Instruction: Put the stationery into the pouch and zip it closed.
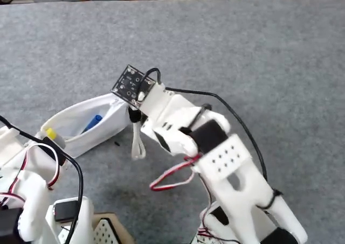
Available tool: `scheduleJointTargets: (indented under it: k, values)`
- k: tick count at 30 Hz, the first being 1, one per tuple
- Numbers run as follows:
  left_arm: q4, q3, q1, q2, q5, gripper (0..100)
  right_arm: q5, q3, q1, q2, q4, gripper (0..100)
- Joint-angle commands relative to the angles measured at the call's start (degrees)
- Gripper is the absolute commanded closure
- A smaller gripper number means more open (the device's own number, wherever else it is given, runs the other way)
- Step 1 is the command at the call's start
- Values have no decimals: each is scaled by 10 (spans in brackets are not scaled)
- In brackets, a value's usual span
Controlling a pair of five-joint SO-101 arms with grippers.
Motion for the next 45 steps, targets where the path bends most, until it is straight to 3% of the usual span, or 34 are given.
scheduleJointTargets:
  k: [1, 7, 14, 22, 28, 31, 36, 45]
  values:
    - [-9, -3, -6, 0, 2, 971, 1, -33, -10, -49, 35, 858]
    - [-9, -3, -6, 0, 2, 971, 0, -25, -33, -106, 42, 974]
    - [-10, -3, -6, 0, 2, 971, 4, 79, -89, -105, -67, 983]
    - [-9, -3, -6, 0, 2, 971, 4, 125, -84, -105, -173, 983]
    - [-8, -3, -6, -1, 2, 971, 5, 122, -25, -109, -180, 982]
    - [-8, -3, -6, -2, 2, 971, 27, 97, -41, -117, -85, 921]
    - [-9, -5, -6, -1, 2, 971, 63, 43, -145, -162, 52, 726]
    - [-7, -6, -6, -2, 2, 971, 125, 57, -58, -138, -33, 688]
